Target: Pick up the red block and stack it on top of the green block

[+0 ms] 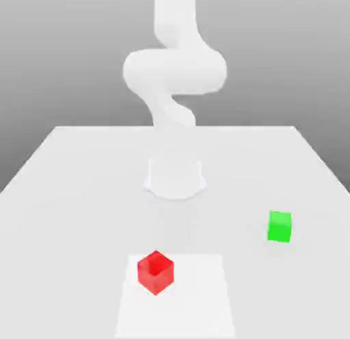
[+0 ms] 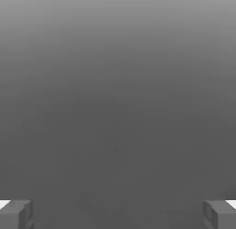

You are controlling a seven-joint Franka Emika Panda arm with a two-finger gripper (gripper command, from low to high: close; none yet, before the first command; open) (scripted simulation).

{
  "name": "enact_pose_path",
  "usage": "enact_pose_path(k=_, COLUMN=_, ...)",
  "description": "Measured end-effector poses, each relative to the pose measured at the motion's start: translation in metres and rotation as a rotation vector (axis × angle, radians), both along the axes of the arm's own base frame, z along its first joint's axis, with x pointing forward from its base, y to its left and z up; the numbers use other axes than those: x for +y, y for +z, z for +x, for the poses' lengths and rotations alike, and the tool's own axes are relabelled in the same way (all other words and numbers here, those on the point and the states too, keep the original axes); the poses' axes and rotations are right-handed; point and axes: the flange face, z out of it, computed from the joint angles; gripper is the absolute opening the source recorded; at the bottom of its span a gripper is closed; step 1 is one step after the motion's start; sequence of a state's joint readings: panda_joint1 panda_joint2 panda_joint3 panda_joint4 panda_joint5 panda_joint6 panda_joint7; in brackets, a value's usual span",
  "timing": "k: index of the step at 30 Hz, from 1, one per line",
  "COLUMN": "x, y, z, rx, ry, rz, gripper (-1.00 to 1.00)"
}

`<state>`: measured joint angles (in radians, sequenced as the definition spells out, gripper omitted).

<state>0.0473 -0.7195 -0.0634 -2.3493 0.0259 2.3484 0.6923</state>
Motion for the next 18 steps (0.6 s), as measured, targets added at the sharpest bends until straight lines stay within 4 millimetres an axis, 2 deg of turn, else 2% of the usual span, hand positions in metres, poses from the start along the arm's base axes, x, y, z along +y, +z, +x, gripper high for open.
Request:
enact_pose_path(k=4, x=-0.012, y=-0.099, z=0.045, rx=0.142, ry=0.143, rz=-0.025, gripper=0.0)
enact_pose_path(k=6, x=-0.013, y=-0.147, z=0.058, rx=0.208, ry=0.21, rz=-0.043, gripper=0.0)
enact_pose_path(k=9, x=-0.012, y=-0.22, z=0.067, rx=0.304, ry=0.309, rz=-0.078, gripper=0.0)
enact_pose_path(k=13, x=-0.01, y=-0.31, z=0.061, rx=0.429, ry=0.438, rz=-0.139, gripper=0.0)
enact_pose_path(k=18, x=-0.015, y=-0.405, z=0.029, rx=0.578, ry=0.594, rz=-0.238, gripper=0.0)
